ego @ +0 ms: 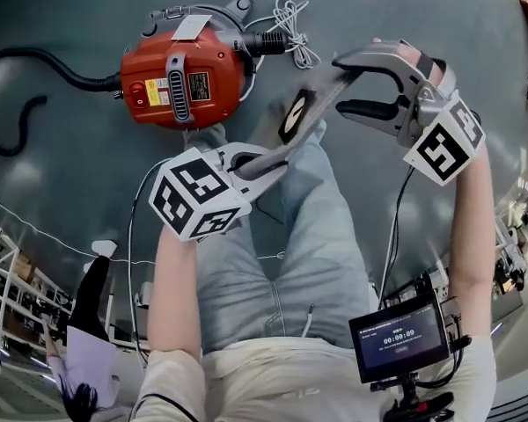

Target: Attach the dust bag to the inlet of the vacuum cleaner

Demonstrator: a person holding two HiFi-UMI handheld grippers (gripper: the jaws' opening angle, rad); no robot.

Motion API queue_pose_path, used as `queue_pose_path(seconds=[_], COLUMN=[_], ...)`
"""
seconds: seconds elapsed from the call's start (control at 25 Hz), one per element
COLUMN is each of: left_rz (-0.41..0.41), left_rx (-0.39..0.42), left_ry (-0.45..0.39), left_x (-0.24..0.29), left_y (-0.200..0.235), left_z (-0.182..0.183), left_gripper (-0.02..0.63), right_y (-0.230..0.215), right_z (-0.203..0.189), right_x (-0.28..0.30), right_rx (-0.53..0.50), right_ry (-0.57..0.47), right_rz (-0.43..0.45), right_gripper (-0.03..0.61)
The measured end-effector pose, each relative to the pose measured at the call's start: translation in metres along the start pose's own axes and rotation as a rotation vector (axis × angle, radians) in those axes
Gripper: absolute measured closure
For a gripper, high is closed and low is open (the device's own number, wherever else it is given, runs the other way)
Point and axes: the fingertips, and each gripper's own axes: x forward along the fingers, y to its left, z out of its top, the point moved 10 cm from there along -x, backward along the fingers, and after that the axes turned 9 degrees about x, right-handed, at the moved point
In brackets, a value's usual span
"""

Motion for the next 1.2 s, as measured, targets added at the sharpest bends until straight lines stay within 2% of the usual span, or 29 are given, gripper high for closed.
queue_pose_path(seconds=[0.12, 0.16, 0.2, 0.28, 0.4, 0.48, 0.56, 0.6, 0.68, 0.76, 0.92, 1.08, 1.2], left_rz=[0.041, 0.056, 0.069, 0.116, 0.295, 0.445, 0.546, 0.583, 0.662, 0.737, 0.814, 0.907, 0.916], left_rx=[0.053, 0.067, 0.072, 0.061, 0.034, 0.131, 0.268, 0.307, 0.335, 0.342, 0.315, 0.329, 0.334], left_ry=[0.028, 0.031, 0.028, 0.011, 0.013, 0.073, 0.113, 0.107, 0.066, 0.001, -0.151, -0.176, -0.186], left_x=[0.015, 0.02, 0.026, 0.042, 0.073, 0.093, 0.106, 0.112, 0.118, 0.117, 0.114, 0.113, 0.116], left_y=[0.001, 0.002, 0.002, 0.004, 0.013, 0.023, 0.037, 0.041, 0.042, 0.04, 0.038, 0.023, 0.025], left_z=[0.003, 0.001, -0.003, -0.013, -0.02, -0.006, 0.021, 0.036, 0.06, 0.074, 0.078, 0.07, 0.072], left_gripper=[0.598, 0.598, 0.598, 0.598, 0.598, 0.598, 0.598, 0.598, 0.598, 0.598, 0.598, 0.598, 0.598], right_y=[0.0, 0.001, 0.002, 0.005, 0.003, -0.002, -0.011, -0.019, -0.037, -0.057, -0.076, -0.069, -0.077], right_z=[-0.019, -0.027, -0.034, -0.046, -0.068, -0.085, -0.099, -0.105, -0.111, -0.109, -0.086, -0.075, -0.081], right_x=[0.031, 0.04, 0.048, 0.059, 0.057, 0.044, 0.027, 0.018, 0.004, -0.003, -0.011, -0.013, -0.008], right_rx=[-0.091, -0.092, -0.085, -0.063, -0.031, 0.04, 0.135, 0.171, 0.202, 0.196, 0.113, 0.044, 0.107], right_ry=[0.219, 0.273, 0.312, 0.359, 0.405, 0.436, 0.459, 0.461, 0.442, 0.397, 0.325, 0.355, 0.317], right_rz=[0.172, 0.208, 0.228, 0.225, 0.102, -0.06, -0.252, -0.326, -0.41, -0.45, -0.509, -0.512, -0.478], right_gripper=[0.318, 0.37, 0.56, 0.561, 0.561, 0.561, 0.561, 0.561, 0.561, 0.561, 0.561, 0.561, 0.561])
